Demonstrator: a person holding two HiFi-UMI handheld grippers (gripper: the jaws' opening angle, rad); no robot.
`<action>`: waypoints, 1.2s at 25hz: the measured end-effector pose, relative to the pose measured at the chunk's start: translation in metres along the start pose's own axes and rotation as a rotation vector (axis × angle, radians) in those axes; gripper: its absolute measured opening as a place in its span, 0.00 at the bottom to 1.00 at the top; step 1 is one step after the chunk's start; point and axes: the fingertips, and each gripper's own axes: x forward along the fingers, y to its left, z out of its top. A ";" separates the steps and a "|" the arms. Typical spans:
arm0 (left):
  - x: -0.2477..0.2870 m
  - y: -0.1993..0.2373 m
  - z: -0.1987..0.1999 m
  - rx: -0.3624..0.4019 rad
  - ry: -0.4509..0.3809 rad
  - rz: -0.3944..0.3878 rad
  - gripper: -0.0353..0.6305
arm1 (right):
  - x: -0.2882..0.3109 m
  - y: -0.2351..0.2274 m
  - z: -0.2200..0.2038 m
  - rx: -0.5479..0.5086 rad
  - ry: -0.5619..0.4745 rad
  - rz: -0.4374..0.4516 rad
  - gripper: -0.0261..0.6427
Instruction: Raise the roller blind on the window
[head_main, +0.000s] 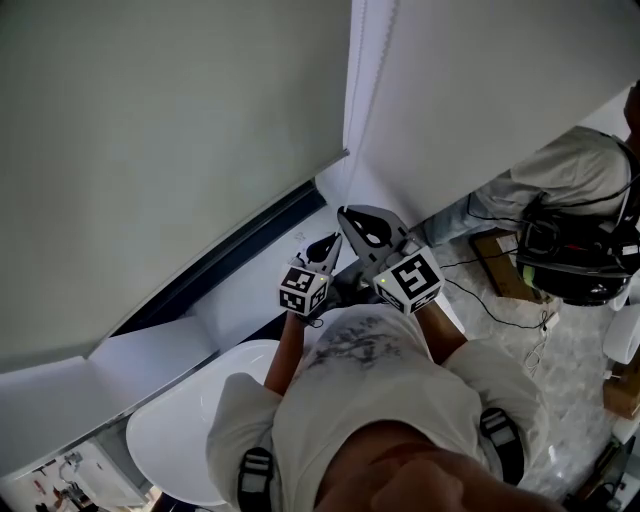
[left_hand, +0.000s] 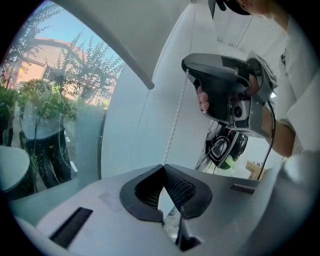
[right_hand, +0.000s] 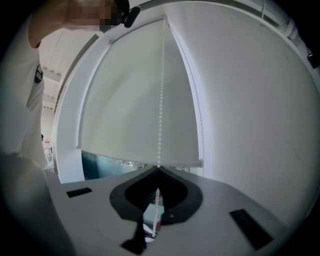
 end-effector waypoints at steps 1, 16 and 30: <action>0.001 0.001 -0.004 -0.004 0.005 0.000 0.06 | 0.001 0.000 -0.004 0.002 0.004 -0.001 0.13; -0.017 0.005 -0.015 0.040 0.012 0.033 0.07 | 0.001 0.004 -0.021 0.010 0.012 0.018 0.13; -0.091 -0.060 0.195 0.225 -0.326 -0.081 0.15 | 0.000 0.005 -0.016 0.000 0.006 0.052 0.13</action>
